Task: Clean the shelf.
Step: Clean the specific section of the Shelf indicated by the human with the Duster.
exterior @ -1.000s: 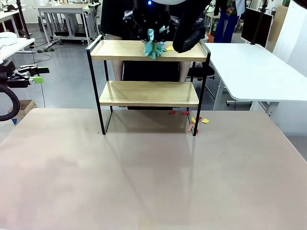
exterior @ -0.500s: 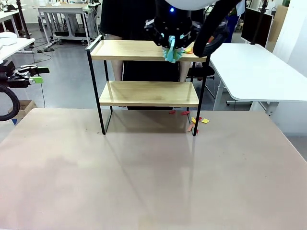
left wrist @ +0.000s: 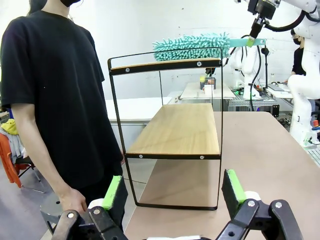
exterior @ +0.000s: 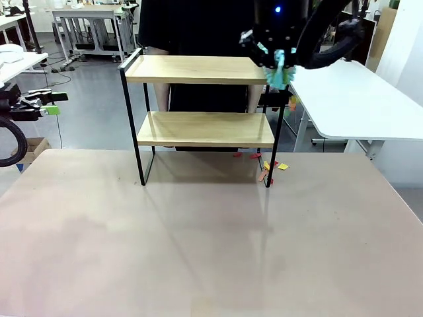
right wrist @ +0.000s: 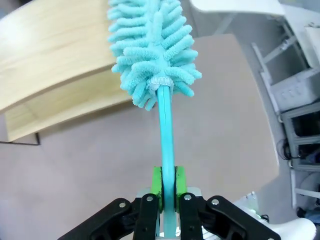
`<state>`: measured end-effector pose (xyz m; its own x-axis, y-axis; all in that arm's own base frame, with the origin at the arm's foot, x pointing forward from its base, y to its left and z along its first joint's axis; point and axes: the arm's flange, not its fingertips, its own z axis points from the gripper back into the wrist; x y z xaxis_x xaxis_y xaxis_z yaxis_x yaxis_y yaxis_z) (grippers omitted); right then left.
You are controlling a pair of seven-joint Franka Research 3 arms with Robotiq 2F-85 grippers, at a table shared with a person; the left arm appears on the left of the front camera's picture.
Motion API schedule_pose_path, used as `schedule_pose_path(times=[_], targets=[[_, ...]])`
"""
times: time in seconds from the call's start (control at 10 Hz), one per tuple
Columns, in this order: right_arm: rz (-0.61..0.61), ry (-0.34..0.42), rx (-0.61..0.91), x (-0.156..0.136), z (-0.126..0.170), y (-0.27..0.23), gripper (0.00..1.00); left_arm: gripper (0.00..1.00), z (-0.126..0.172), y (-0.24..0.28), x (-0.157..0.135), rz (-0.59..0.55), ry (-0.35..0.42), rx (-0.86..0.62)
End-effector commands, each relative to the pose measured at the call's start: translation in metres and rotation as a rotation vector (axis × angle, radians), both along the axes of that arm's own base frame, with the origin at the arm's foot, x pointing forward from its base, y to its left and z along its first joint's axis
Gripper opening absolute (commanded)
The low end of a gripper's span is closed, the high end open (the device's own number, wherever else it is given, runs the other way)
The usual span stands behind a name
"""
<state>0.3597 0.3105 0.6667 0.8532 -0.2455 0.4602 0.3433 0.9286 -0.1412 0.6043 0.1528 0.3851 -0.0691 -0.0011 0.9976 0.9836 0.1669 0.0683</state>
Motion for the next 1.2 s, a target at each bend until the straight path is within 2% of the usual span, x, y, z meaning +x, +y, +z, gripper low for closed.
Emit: schedule_pose_path(times=[0.0, 0.2, 0.6, 0.7, 1.1], targets=[[-0.050, 0.001, -0.128, -0.006, 0.007, -0.007, 0.13, 1.00, 0.002, 0.000, 0.000, 0.000, -0.017, 0.006], [-0.043, -0.047, -0.143, -0.014, 0.016, -0.003, 0.13, 1.00, 0.002, 0.000, 0.000, 0.000, -0.017, 0.006], [0.057, -0.203, 0.066, -0.024, 0.034, 0.008, 0.13, 1.00, 0.002, 0.000, 0.000, 0.000, -0.017, 0.006], [0.030, -0.105, -0.058, -0.023, 0.031, 0.013, 0.13, 1.00, 0.002, 0.000, 0.000, 0.000, -0.017, 0.006], [0.038, -0.110, -0.038, -0.023, 0.031, 0.017, 0.13, 1.00, 0.002, 0.000, 0.000, 0.000, -0.017, 0.006]])
